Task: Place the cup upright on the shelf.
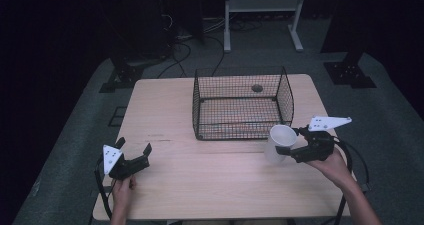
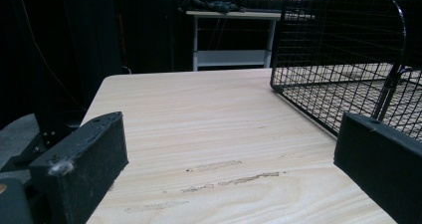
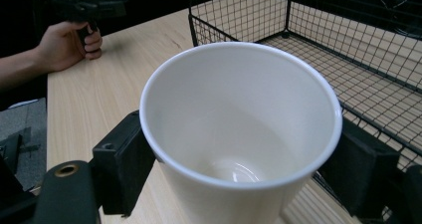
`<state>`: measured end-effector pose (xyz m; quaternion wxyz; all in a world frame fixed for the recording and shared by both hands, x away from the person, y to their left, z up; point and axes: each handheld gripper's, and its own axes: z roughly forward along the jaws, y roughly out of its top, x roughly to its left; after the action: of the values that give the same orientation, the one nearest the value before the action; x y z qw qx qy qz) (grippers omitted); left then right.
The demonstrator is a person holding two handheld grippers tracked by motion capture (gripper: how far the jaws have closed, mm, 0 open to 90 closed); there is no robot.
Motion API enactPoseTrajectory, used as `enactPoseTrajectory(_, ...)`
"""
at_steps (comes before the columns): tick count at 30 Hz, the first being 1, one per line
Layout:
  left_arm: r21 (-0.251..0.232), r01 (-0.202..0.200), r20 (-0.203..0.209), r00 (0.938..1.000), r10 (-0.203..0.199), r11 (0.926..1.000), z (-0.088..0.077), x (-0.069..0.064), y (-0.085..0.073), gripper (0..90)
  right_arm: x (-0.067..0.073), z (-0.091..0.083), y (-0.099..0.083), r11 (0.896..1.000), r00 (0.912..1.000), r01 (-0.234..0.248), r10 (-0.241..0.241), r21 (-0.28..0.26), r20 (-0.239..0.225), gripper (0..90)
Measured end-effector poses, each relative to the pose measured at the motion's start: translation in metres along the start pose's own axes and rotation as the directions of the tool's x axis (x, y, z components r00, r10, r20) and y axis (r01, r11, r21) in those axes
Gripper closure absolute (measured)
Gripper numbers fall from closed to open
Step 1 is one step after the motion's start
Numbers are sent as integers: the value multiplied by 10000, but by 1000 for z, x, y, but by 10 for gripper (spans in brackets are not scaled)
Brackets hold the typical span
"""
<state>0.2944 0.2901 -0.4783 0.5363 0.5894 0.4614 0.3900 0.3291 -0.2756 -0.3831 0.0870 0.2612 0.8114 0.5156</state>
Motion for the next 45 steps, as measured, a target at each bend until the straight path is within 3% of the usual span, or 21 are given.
enactPoseTrajectory(20,-18,22,4,10000,-22,10000,0,0,0,0,-3,5,40,9994,9974,350,-345,75,-633,199)
enactPoseTrajectory(45,-7,-22,18,10000,22,10000,0,0,0,0,-9,23,89,9969,9931,778,-763,135,-890,200)
